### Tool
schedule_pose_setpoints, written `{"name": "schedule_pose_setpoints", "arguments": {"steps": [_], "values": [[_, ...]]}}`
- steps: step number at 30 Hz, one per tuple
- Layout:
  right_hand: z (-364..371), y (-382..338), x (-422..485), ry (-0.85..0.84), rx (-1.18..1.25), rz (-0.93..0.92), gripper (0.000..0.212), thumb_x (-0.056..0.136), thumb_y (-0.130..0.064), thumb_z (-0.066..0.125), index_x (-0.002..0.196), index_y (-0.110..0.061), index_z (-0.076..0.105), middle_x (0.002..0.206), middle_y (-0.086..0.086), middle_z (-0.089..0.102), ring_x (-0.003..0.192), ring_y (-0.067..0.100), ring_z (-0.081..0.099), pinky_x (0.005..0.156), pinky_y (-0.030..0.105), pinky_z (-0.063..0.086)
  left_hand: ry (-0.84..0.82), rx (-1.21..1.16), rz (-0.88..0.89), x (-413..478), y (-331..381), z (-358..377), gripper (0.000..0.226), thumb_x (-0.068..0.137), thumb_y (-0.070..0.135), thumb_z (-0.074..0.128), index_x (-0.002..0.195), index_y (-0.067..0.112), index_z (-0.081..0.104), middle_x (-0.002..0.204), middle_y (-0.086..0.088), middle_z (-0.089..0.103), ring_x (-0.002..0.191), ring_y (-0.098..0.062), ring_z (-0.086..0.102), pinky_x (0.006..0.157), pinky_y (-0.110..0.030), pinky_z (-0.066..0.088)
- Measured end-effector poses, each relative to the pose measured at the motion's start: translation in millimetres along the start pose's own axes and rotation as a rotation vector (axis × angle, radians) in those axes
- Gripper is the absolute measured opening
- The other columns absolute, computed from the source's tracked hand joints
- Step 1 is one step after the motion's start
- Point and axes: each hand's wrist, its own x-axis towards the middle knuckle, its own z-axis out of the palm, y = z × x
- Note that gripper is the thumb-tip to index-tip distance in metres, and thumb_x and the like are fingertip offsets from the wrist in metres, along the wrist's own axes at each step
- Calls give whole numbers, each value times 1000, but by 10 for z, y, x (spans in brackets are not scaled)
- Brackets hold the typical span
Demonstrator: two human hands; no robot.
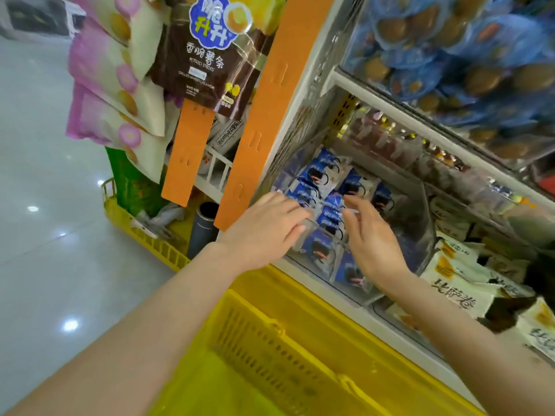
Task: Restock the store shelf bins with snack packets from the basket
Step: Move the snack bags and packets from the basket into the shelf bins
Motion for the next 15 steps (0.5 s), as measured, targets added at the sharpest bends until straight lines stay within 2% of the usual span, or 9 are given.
{"name": "schedule_pose_setpoints", "arguments": {"steps": [2,4,6,8,9,11,13,15], "values": [[-39,31,-281,-11,-48,-41,45,98,-44,29,139,-25,38,138,-1,50,119,20,52,90,34,44,7,10,-25,-70,100,-26,40,100,28,33,138,20,40,135,2,46,129,-14,33,113,-27,9],[-22,65,-552,-12,-158,-112,43,98,-35,39,138,-19,42,134,3,54,121,23,51,99,37,39,42,-11,-57,-182,233,-36,41,99,30,33,138,18,41,137,1,45,130,-14,33,110,-29,17],[35,102,-794,56,-244,-187,43,92,-21,55,134,-11,47,132,8,54,125,27,48,111,41,27,106,-62,-99,-366,385,-13,40,98,32,35,132,16,47,127,0,52,120,-15,42,100,-28,27],[109,149,-1019,207,-258,-241,37,88,-14,61,124,-7,54,130,12,55,125,30,48,112,44,26,169,-106,-146,-609,500,65,40,94,35,36,123,14,54,113,-1,58,107,-15,48,89,-26,30],[162,173,-1135,269,-245,-267,33,87,-14,58,119,-8,54,126,12,56,123,28,48,110,42,30,188,-110,-177,-743,523,128,40,93,35,36,119,14,57,108,-2,59,102,-16,49,86,-25,30],[352,247,-1374,284,-184,-266,30,84,-15,57,114,-11,52,119,10,58,112,25,51,97,36,38,173,-104,-284,-1021,494,283,38,92,34,37,116,13,58,106,-3,60,98,-19,51,84,-28,31],[643,343,-1621,169,-127,-167,30,82,-12,66,110,-12,54,109,7,61,97,25,60,79,34,47,120,-82,-442,-1309,378,434,31,95,28,44,118,13,57,109,-6,59,100,-26,52,85,-36,35],[992,429,-1863,-73,-89,-8,29,86,-17,63,113,-13,55,108,5,59,93,25,62,71,31,49,29,-33,-617,-1585,213,568,31,95,23,49,123,11,54,115,-11,57,105,-33,51,87,-43,38]]}}
